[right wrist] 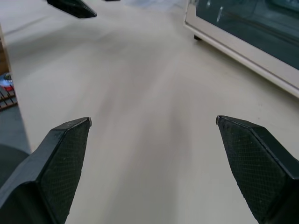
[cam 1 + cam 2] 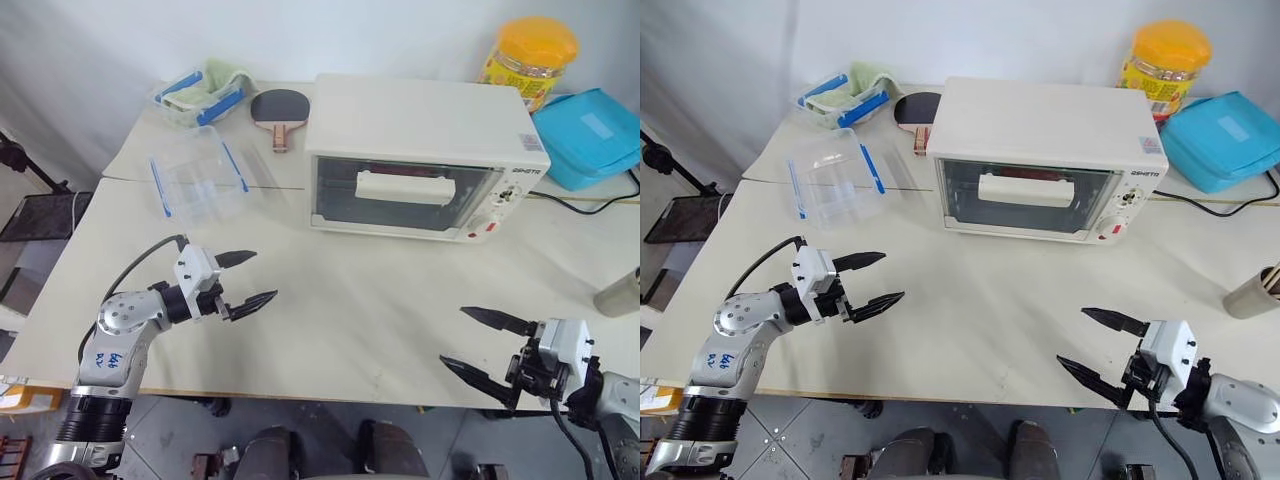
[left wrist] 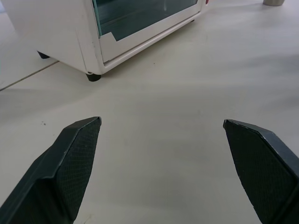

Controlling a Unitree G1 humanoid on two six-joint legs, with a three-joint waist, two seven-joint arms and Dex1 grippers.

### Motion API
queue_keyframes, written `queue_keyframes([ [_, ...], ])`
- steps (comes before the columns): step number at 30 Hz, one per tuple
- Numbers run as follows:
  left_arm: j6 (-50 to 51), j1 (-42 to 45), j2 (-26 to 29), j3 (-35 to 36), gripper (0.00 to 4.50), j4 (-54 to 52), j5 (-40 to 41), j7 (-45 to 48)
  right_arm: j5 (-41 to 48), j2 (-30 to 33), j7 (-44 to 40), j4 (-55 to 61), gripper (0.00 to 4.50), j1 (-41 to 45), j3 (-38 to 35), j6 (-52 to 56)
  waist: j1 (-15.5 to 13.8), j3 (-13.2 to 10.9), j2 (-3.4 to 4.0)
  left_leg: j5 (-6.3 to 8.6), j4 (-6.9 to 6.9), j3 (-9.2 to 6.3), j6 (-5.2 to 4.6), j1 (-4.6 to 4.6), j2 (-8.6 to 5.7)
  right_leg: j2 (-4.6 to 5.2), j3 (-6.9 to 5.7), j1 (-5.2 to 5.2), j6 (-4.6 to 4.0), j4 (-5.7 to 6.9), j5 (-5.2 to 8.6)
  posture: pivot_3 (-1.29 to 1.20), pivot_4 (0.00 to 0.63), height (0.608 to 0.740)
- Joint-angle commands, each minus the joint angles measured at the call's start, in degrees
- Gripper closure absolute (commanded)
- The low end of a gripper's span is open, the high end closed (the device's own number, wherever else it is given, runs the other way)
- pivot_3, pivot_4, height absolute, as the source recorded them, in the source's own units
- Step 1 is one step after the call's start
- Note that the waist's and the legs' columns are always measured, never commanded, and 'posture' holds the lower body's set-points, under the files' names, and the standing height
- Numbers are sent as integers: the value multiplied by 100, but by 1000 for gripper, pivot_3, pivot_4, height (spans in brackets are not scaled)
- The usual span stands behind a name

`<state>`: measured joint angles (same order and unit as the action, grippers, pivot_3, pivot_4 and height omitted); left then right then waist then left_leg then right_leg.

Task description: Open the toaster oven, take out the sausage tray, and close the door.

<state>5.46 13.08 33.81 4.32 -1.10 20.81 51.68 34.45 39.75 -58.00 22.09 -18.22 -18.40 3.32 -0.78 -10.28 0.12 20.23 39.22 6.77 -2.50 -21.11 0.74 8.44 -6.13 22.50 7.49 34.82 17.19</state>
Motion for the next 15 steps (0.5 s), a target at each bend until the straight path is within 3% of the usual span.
queue_keyframes([
  [1, 19, 32, 51, 103, 47, -209, 116, 69, 398, -76, 368, 212, 0, 376, -42, 451, -3, 0, 0, 0, 0, 0, 0, 0, 0, 0, 0, 0, 0, 0, 0, 0, 150, 740],
  [8, 1061, 177, 244, 517, 47, -536, 1288, 560, 1111, -59, 1299, -44, 0, 1964, 46, 1873, 19, 0, -1, -1, 2, -5, 1, -2, 3, 1, -1, 4, 0, 5, 0, 0, 150, 740],
  [15, 1328, 289, 354, 721, 47, -620, 1528, 629, 783, -155, 1309, -1333, 0, 3767, 483, 2184, 86, -1, -1, -1, 6, -7, 0, -8, 0, 0, -10, 4, -1, 7, 1, 0, 150, 740],
])
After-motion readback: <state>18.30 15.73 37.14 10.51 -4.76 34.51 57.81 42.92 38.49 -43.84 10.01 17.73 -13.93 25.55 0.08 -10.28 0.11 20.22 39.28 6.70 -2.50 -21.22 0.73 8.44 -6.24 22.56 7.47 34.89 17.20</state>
